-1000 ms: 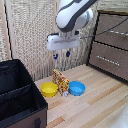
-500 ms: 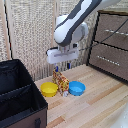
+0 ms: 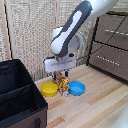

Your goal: Kindly direct your grabber toward the cereal bar. Delicately grip the cereal bar using your grabber. Transport the clutched cereal bar to the rear part of the organizer. Set the cereal bar down and place it in the rear section of the organizer.

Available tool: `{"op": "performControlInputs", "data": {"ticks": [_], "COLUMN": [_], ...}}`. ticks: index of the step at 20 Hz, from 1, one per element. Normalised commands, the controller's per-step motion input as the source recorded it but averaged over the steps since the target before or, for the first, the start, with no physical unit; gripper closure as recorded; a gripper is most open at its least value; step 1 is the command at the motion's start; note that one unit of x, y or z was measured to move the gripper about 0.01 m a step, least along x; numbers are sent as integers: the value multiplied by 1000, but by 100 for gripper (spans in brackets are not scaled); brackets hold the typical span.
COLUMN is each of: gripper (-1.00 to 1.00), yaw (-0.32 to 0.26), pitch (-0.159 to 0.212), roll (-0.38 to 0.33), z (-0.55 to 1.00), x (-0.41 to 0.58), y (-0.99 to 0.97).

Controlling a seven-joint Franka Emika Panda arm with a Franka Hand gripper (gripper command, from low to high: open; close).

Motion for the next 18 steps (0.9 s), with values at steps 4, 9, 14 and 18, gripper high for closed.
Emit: {"op": "performControlInputs", "data": {"ticks": [4, 9, 14, 18], "gripper": [-100, 100, 100, 100], "yaw": [26, 11, 0, 0], "pitch": [6, 27, 16, 0], "roll": [-1, 0, 0, 0], "z": [-186, 0, 0, 3], "x": [324, 217, 27, 0], "y": [-75, -2, 13, 1]}}
